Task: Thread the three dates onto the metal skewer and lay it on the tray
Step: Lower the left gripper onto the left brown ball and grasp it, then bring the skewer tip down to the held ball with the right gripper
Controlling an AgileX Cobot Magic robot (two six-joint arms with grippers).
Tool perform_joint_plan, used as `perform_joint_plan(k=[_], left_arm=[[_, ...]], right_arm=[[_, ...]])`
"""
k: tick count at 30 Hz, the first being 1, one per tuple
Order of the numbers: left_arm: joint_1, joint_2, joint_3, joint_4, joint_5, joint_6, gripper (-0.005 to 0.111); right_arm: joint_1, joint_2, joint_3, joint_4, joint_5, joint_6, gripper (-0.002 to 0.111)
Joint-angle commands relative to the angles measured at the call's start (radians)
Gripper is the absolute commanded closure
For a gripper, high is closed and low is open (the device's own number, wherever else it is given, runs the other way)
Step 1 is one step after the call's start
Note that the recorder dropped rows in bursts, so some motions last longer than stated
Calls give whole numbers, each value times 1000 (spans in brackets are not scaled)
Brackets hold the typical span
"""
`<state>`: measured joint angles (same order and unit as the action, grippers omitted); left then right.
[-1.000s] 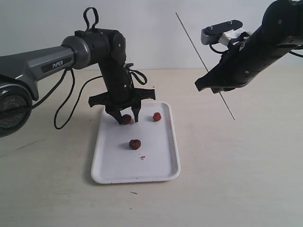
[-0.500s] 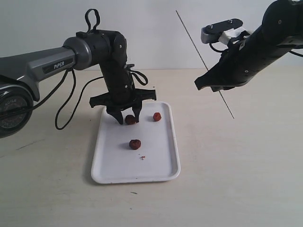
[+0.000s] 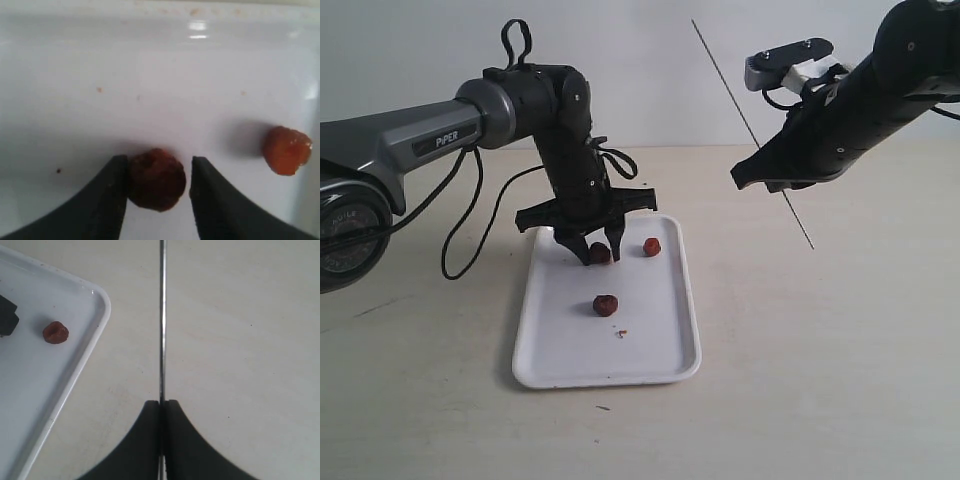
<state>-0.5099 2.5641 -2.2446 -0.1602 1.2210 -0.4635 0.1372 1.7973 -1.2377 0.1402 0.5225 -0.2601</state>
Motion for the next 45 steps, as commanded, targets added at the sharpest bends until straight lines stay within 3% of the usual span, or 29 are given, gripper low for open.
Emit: perform_joint_plan(k=[1, 6, 24, 31, 40, 45], left_arm=[[-4, 9, -3, -7, 0, -12, 66], [-4, 14, -3, -7, 0, -12, 76], [-4, 14, -3, -7, 0, 67, 76], [-4, 14, -3, -7, 0, 99, 93], [16, -4, -3, -47, 0, 172, 85], [65, -56, -3, -112, 0, 235, 85]], right_arm=[[-6, 0, -3, 3, -17, -9, 108], [-6, 0, -3, 0, -19, -9, 108], [-6, 0, -3, 0, -20, -9, 108], [-6, 0, -3, 2, -20, -9, 108], [-6, 0, -3, 4, -22, -9, 108], [-6, 0, -3, 8, -9, -9, 108]])
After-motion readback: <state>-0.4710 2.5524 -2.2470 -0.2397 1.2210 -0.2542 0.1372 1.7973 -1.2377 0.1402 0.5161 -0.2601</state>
